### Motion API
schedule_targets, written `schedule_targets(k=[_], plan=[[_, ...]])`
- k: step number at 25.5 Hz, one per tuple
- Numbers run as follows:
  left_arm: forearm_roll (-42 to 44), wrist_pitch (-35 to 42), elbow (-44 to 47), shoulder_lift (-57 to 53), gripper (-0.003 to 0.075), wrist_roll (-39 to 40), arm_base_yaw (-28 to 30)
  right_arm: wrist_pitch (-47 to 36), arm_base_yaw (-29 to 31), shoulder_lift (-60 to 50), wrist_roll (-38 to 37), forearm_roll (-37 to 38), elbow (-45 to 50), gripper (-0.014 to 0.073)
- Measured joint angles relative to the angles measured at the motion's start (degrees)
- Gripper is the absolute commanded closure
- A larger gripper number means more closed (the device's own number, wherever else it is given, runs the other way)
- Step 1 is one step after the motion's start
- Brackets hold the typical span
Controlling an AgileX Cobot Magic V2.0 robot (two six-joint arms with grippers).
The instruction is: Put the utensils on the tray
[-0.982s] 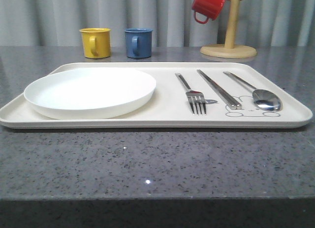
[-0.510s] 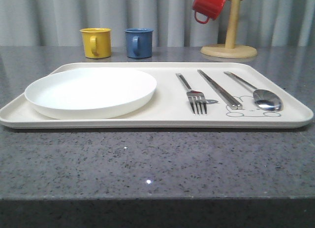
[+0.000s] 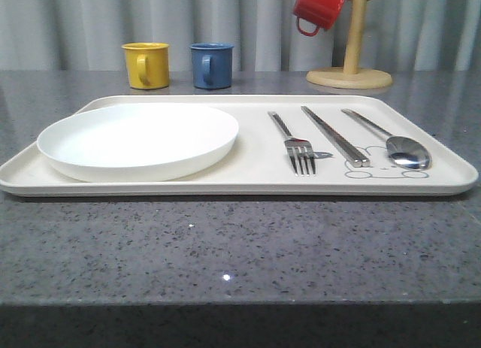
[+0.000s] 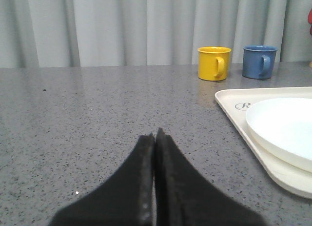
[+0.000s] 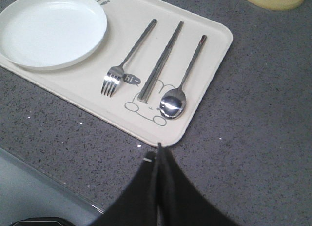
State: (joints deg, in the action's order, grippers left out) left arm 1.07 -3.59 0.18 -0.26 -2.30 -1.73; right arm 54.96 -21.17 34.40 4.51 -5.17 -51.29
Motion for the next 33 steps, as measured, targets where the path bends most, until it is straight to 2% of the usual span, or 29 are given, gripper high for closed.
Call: schedule_targets(k=[13,18,21,25,29,33], plan=[[0.1,0.04,0.0,0.0,0.0738,0.0,0.0,-1.42,0.46,-2.06,0.0,0.35,1.49,0.0663],[0.1,0.13,0.0,0.0,0.0738,0.0,0.0,-16.02,7.22,-11.24,0.0,0.49,12.74,0.0663],[0.1,0.13,0.0,0.0,0.0738,0.0,0.0,-28.84,12.16,-18.59,0.0,0.53,23.79,0.0663],[0.1,0.13,0.0,0.0,0.0738,0.0,0.0,-41.09,17.86,-28.03,0.0,0.63,36.99,0.0663],[0.1,0.13,0.0,0.0,0.0738,0.0,0.0,-48.56,20.59,-32.83,0.0,0.63,47.22,0.0663],[0.1,0.13,0.0,0.0,0.0738,0.0,0.0,-52.08,21.45,-34.89,0.0,0.63,52.56,0.0663]])
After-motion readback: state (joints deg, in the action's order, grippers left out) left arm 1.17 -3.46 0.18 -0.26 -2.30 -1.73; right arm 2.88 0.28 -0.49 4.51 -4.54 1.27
